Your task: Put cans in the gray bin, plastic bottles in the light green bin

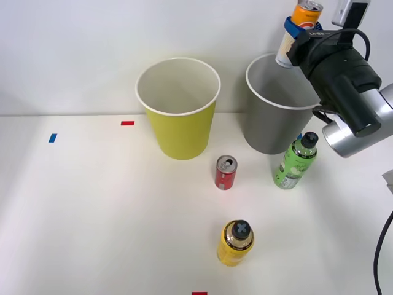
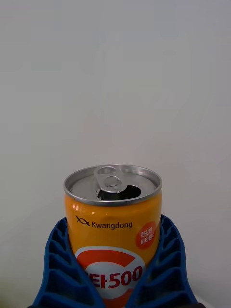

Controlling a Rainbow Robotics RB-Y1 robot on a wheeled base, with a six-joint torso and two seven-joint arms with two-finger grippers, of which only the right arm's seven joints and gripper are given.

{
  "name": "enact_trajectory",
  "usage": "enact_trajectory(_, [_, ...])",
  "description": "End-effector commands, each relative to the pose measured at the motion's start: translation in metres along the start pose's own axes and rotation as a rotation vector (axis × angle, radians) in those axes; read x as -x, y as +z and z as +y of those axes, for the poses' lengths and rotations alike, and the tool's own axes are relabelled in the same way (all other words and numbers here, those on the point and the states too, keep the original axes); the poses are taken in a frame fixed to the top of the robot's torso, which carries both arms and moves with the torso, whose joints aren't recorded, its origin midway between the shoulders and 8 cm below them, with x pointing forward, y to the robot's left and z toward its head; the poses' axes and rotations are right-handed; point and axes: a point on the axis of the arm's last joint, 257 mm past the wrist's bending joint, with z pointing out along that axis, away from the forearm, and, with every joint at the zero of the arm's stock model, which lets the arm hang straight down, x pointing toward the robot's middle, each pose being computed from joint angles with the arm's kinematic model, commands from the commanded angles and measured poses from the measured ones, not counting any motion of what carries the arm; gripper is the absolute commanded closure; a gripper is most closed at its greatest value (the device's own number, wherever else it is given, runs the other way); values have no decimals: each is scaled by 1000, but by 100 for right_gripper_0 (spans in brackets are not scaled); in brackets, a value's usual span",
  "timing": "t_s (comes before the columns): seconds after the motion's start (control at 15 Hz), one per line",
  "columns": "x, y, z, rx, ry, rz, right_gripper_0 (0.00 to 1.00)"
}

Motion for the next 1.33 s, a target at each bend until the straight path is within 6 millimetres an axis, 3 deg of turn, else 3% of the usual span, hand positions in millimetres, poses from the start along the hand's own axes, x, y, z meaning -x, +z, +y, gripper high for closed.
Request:
enact_trajectory(0.07, [-1,0,2,9,-1,1,92])
enact_trajectory(0.13, [0,0,2,10,-3,0,81])
enact_trajectory(0.2, [-2,0,4,14,-3,4,28])
enact_trajectory(0.27, [-2,-1,5,16,-5,4,0])
enact_trajectory(0.73, [1,-6,17,81,-20,-20,0])
enact_trajectory(1.07, [43,-67,36,191,0,-88,0])
enact_trajectory(1.2, [58,-93,35,201,-1,-105,0])
enact_trajectory(1.33, [59,-118,26,183,4,-101,0])
